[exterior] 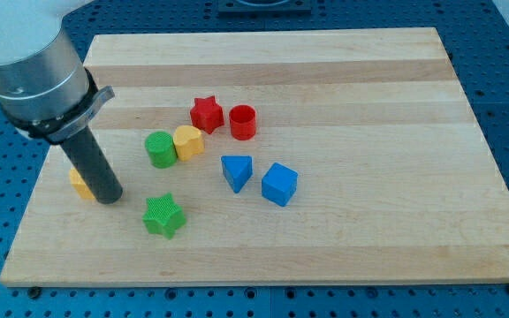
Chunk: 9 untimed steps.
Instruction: Move the yellow hexagon towards center left
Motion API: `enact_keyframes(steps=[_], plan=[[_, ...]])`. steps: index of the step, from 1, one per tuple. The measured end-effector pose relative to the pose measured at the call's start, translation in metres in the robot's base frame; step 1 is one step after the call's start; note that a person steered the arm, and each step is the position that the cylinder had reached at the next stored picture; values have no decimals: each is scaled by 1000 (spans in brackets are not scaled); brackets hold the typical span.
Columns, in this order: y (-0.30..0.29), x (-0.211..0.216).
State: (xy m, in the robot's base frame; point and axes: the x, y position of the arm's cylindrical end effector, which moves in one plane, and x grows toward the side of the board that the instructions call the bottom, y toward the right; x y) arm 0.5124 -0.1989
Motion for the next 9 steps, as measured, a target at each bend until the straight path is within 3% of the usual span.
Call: enact_keyframes(steps=[7, 9], plan=[[5, -104], [54, -119]])
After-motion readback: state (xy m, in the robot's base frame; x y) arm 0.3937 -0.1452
